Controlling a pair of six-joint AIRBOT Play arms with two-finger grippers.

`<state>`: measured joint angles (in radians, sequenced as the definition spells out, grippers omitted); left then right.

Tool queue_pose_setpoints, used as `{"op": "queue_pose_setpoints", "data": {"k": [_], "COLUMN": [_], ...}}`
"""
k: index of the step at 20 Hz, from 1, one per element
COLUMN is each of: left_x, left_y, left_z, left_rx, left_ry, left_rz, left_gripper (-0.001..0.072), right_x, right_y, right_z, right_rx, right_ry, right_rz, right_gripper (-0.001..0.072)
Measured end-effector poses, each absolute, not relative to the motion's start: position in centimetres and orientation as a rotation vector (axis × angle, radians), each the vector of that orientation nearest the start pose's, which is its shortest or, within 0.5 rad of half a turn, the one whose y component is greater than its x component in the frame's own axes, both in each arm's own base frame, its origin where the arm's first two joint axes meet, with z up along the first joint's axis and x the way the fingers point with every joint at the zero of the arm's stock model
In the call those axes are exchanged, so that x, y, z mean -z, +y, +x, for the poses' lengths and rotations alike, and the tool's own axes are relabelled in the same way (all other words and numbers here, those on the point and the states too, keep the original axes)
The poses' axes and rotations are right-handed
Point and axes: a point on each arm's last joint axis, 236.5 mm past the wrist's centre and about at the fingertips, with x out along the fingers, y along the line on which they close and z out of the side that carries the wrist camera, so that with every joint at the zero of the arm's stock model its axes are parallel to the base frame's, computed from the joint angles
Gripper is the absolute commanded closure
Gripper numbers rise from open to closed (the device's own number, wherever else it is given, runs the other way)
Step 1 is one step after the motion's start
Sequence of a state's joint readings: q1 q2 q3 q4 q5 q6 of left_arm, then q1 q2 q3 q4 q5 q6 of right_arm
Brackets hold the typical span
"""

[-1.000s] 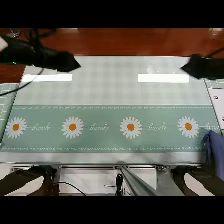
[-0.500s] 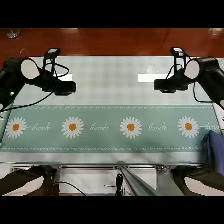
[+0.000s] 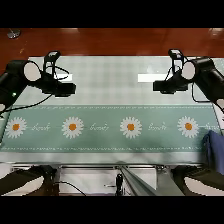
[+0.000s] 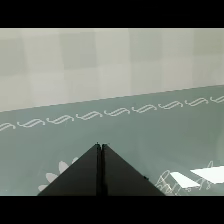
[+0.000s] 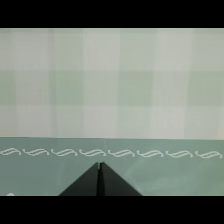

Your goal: Fold the shirts.

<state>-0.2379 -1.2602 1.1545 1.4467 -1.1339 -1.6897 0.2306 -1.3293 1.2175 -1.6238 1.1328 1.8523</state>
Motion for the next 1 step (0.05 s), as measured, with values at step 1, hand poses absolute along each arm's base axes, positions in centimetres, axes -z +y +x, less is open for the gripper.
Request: {"op": "queue_pose_setpoints", "data": {"k": [1], "left_x": [-1.66], "left_y": [-11.66], "left_z": [36.90], "left_rx": [0.197], "left_ry": [1.262], "left_rz": [-0.069], "left_gripper": [0.0683], "right_x": [-1.11], "right_y": [8.12], "right_z": [39.52], "right_rx": [0.002], "right_ry": [1.242], "right_rz": [0.052], "right_gripper": [0.0694]}}
